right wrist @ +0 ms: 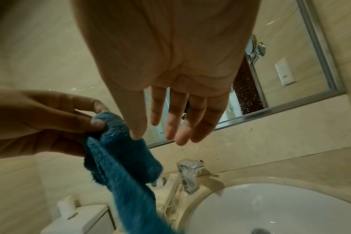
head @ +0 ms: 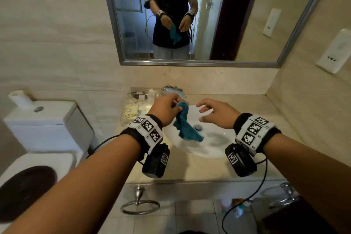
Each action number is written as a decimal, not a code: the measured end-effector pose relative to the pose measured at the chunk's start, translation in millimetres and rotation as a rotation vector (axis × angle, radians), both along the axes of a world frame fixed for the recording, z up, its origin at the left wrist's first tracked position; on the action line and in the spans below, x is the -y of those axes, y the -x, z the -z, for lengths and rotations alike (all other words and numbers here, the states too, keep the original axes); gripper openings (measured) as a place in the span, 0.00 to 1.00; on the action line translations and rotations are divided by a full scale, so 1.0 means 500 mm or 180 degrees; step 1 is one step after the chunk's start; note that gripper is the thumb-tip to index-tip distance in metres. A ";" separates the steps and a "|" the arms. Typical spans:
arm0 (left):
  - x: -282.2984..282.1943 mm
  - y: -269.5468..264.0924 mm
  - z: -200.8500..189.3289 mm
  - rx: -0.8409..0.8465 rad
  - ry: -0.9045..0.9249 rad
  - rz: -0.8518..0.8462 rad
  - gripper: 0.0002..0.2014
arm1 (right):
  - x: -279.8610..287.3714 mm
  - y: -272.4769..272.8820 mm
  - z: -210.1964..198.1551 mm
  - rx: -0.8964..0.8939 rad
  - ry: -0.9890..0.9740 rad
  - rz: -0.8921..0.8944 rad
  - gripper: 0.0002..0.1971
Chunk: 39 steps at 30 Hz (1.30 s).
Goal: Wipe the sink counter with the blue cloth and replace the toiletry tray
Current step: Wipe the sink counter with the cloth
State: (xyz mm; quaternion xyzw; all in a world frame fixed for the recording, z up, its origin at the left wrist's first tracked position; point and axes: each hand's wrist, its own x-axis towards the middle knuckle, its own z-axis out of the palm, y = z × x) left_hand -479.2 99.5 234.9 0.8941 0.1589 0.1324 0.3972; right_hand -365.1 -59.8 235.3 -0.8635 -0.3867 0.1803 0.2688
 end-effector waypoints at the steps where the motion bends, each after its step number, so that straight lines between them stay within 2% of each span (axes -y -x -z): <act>1: 0.003 0.000 0.000 0.0013 0.0095 0.0030 0.05 | -0.010 0.007 -0.002 -0.0061 -0.0115 -0.0044 0.24; 3: 0.008 0.001 0.001 0.0045 0.0165 0.0067 0.04 | -0.030 0.021 -0.002 -0.0151 -0.0334 -0.0166 0.28; 4: 0.009 0.001 0.003 0.0064 0.0138 0.0069 0.05 | -0.039 0.025 0.002 -0.0083 -0.0407 -0.0231 0.26; 8: 0.008 0.003 0.004 0.0188 0.0045 0.0036 0.05 | -0.053 0.033 0.002 0.0220 -0.0667 -0.0096 0.08; 12: 0.006 0.002 0.013 0.0329 0.0101 -0.0053 0.06 | -0.054 0.029 -0.002 0.0199 -0.0722 0.0016 0.06; 15: 0.004 0.003 0.027 0.0297 0.0128 -0.0082 0.11 | -0.054 0.023 0.001 0.0087 -0.0839 0.0110 0.03; 17: 0.003 0.005 0.038 0.0138 0.0008 -0.0085 0.15 | -0.054 0.021 0.001 -0.0012 -0.0892 0.0076 0.08; 20: -0.001 0.007 0.053 0.0023 -0.0112 -0.0160 0.14 | -0.052 0.023 -0.002 -0.0234 -0.0873 -0.0162 0.05; 23: -0.009 0.007 0.060 0.0024 -0.0053 -0.0177 0.09 | -0.045 0.011 0.001 -0.0200 -0.0790 -0.0171 0.04; 27: -0.027 0.008 0.059 0.0026 -0.0026 -0.0201 0.13 | -0.033 -0.012 0.015 0.0047 -0.0511 -0.0087 0.07; 30: -0.033 0.012 0.064 0.0061 0.0033 -0.0241 0.11 | -0.033 -0.012 0.025 0.0069 -0.0235 -0.0180 0.07; 32: -0.034 0.015 0.076 0.0052 0.0015 -0.0313 0.07 | -0.038 -0.006 0.028 -0.0288 -0.0264 -0.0243 0.06; 34: -0.035 0.021 0.089 0.0031 0.0021 -0.0403 0.03 | -0.044 0.003 0.031 -0.0843 -0.0414 -0.0236 0.10; 36: -0.036 0.031 0.104 -0.0149 0.0276 -0.0354 0.09 | -0.049 0.011 0.036 -0.1099 -0.0481 -0.0211 0.15; 39: -0.030 0.044 0.122 -0.0668 0.0616 0.0072 0.17 | -0.054 0.019 0.045 -0.1202 -0.0523 -0.0172 0.17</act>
